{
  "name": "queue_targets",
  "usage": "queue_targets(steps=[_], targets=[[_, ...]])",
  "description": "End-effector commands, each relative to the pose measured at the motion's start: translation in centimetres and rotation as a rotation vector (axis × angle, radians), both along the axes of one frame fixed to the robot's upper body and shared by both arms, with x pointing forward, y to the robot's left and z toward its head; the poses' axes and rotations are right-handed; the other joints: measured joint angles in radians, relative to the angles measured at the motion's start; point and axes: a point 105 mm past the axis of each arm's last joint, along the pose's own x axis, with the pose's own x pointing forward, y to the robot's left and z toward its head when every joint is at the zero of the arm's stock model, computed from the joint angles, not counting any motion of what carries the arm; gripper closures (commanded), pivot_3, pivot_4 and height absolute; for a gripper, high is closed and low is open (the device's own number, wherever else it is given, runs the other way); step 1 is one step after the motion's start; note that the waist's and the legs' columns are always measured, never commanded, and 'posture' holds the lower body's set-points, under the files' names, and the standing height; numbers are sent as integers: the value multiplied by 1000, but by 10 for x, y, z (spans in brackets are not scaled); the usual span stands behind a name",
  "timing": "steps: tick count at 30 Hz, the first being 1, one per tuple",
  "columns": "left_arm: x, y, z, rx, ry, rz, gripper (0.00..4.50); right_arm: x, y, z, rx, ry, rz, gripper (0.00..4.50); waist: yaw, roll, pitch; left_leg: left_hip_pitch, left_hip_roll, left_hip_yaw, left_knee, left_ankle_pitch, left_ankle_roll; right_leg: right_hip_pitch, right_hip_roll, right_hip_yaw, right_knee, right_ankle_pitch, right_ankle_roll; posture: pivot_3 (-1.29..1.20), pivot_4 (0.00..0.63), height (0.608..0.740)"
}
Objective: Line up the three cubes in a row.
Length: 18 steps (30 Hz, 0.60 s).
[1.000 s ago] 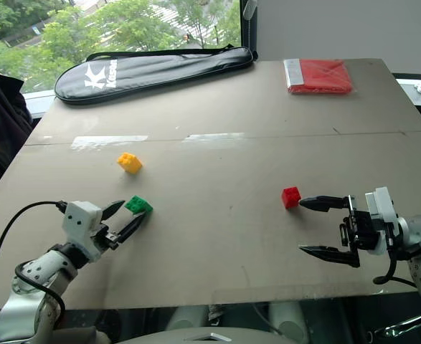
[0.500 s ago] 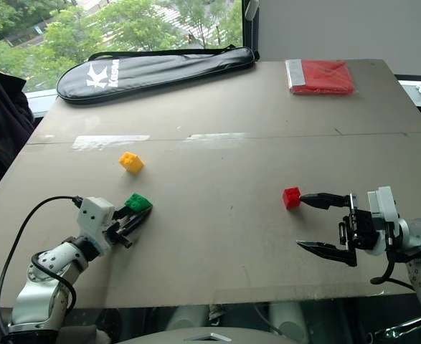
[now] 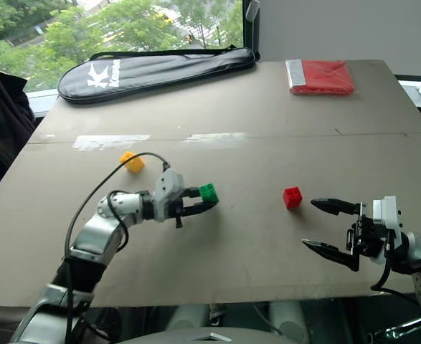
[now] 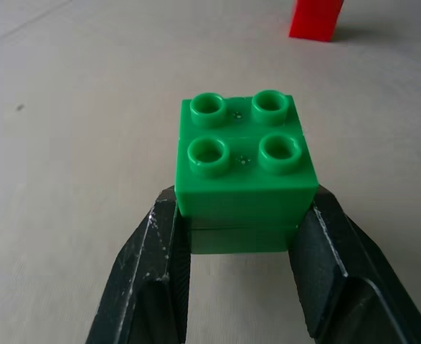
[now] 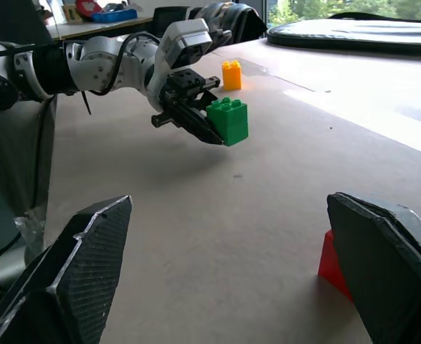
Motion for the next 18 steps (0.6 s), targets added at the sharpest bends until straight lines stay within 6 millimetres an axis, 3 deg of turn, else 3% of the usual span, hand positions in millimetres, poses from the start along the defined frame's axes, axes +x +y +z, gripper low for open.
queue_targets(steps=[1,7,18], targets=[[5,-27,0,17,14,-107,3196,-2,-4,7,-21,-61,-55,0,-7,-1,1,0,0,1,0,0,0,0,1,1,0,0,0,0,150,701],[9,-59,-5,76,14,-229,3196,-9,-9,4,-15,-72,-131,0,-15,-1,1,0,1,0,0,0,0,-1,1,0,1,0,0,0,150,701],[11,-75,-13,107,-21,-258,3196,-14,-18,-3,-29,-68,-192,0,-17,-1,1,1,0,1,2,0,0,-1,1,2,4,0,2,0,150,701]])
